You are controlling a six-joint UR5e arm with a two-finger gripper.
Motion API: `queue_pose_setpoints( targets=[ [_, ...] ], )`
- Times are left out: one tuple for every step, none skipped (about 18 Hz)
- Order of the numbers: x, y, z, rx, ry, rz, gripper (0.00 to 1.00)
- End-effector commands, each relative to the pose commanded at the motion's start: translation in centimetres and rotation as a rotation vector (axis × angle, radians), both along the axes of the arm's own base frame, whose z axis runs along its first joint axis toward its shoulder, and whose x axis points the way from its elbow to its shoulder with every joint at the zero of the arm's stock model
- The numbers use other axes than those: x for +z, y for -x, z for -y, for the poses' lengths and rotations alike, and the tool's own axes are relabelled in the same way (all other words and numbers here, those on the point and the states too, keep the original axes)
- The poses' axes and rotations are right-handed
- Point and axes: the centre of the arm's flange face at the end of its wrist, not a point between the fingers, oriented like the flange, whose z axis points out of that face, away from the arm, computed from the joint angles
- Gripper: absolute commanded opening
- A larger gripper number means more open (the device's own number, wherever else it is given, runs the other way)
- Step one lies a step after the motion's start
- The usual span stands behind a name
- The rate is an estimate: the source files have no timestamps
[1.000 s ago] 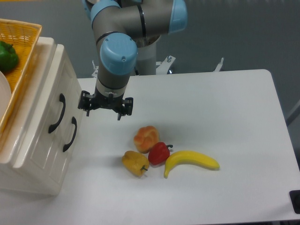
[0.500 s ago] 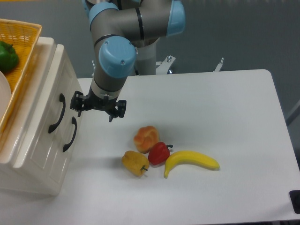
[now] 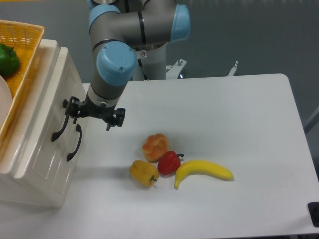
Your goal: Slide the top white drawer open
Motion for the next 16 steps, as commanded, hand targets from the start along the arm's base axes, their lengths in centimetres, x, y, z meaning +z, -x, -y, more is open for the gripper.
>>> queue_pose_setpoints(
  targets=[
    [0.0, -0.1, 0.0, -0.001, -0.002, 0.002, 1.00],
    [0.1, -0.2, 0.0, -0.001, -0.006, 0.005, 1.00],
    [0.1, -0.2, -0.1, -0.003, -0.006, 0.005, 1.00],
    [0.1, -0.3, -0.1, -0.003, -0.004, 0.006, 1.00],
    [0.0, -0.4, -0.1, -0.004, -0.004, 0.008, 1.00],
    [-0.1, -0.8, -0.2, -0.013, -0.001, 0.009, 1.00],
    [0.0, -1.0, -0.3, -0.019, -0.005, 0.008, 1.00],
    [-0.1, -1.0, -0.3, -0.019, -0.004, 0.009, 1.00],
    [-0.1, -1.1, -0.4, -0.022, -0.005, 0.010, 1.00],
    [-0.2, -1.3, -0.4, -0.023, -0.008, 0.017, 1.00],
    [-0.1, -1.3, -0.5, -0.022, -0.013, 0.023, 1.00],
    [0.0, -1.4, -0.5, -0.022, -0.017, 0.024, 1.00],
    [0.0, -1.5, -0.5, -0.024, -0.016, 0.025, 1.00],
    [0.0, -1.7, -0.6, -0.028, -0.017, 0.024, 1.00],
    [-0.1, -1.8, -0.7, -0.030, -0.015, 0.024, 1.00],
    [-0.2, -1.8, -0.7, -0.031, -0.012, 0.024, 1.00]
  ],
)
